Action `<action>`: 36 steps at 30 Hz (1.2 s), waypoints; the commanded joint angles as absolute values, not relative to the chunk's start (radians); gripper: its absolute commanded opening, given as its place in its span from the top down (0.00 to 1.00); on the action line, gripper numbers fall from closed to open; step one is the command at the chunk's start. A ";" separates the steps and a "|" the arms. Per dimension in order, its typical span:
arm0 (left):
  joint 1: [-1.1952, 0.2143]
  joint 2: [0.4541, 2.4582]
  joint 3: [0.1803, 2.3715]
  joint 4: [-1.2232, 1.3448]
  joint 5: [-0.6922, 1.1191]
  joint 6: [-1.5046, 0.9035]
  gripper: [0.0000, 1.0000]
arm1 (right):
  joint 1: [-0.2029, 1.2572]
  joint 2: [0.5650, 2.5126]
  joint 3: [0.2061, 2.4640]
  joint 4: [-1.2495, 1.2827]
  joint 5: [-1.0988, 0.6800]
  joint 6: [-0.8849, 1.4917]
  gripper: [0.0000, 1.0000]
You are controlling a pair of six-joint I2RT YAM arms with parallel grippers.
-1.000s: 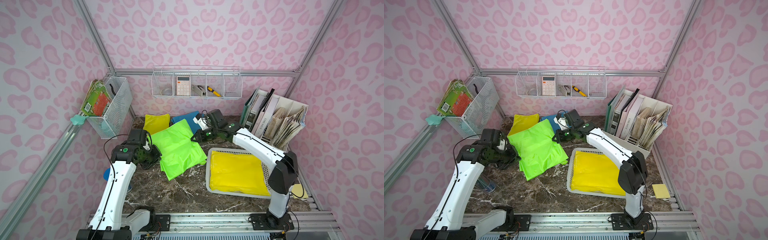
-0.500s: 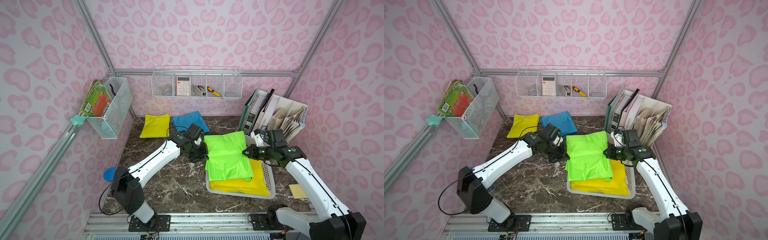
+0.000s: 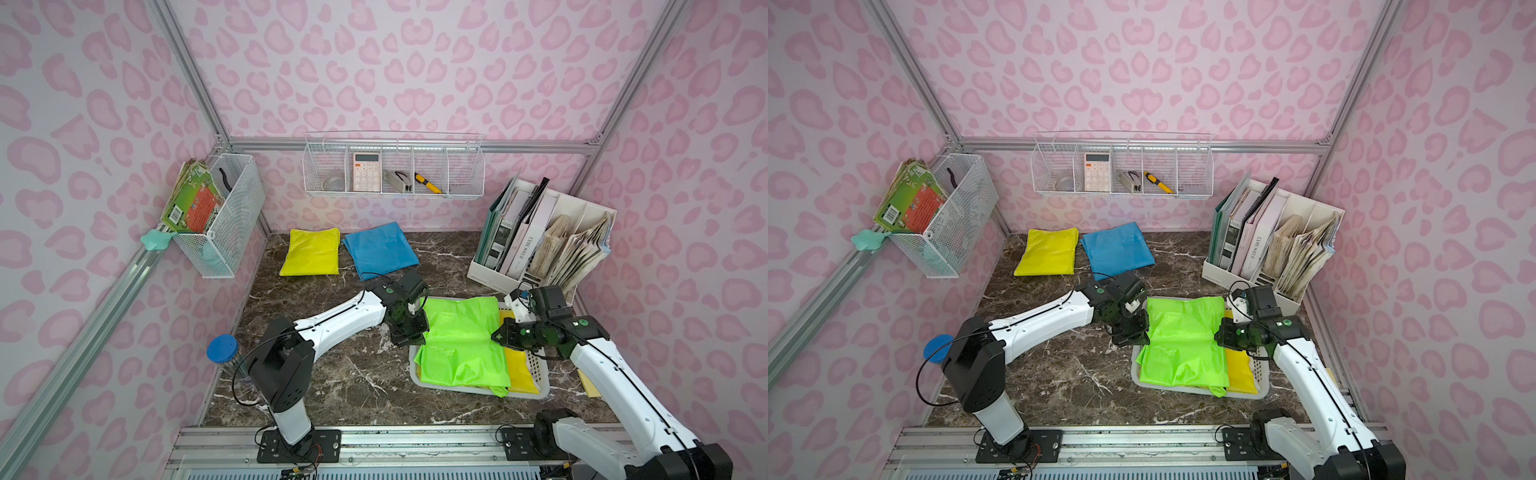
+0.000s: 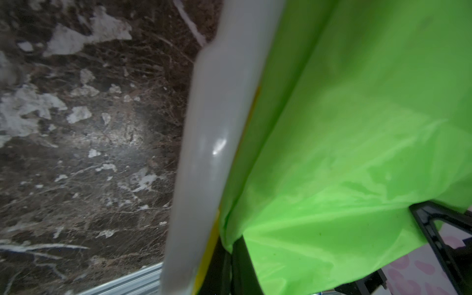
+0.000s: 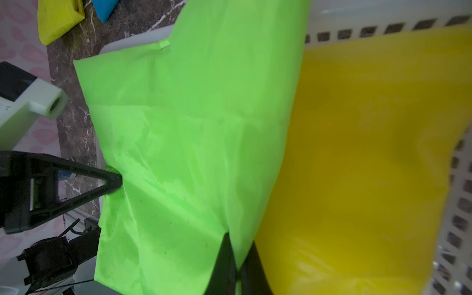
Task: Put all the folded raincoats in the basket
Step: Move the basket to the center of the board, then place the raincoat in the basket.
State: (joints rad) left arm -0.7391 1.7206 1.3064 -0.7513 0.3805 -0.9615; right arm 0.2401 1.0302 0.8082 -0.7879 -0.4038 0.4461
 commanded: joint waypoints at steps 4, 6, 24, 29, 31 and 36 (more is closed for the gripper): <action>-0.635 1.595 1.148 -0.888 0.274 -0.930 1.00 | 0.417 1.085 0.781 -0.632 -0.346 0.608 1.00; -0.583 1.532 1.089 -0.926 0.259 -0.914 1.00 | 0.503 1.122 0.790 -0.565 -0.328 0.671 1.00; -0.453 1.252 1.108 -1.107 0.307 -0.861 1.00 | 0.678 1.296 0.936 -0.493 -0.303 0.738 1.00; -0.546 1.304 1.090 -1.068 0.285 -0.914 1.00 | 0.644 1.298 0.928 -0.537 -0.326 0.694 0.99; -0.560 1.316 1.061 -1.046 0.285 -0.930 1.00 | 0.642 1.296 0.913 -0.533 -0.334 0.696 0.99; -0.564 1.349 0.992 -0.999 0.234 -0.929 1.00 | 0.644 1.287 0.843 -0.503 -0.342 0.713 0.98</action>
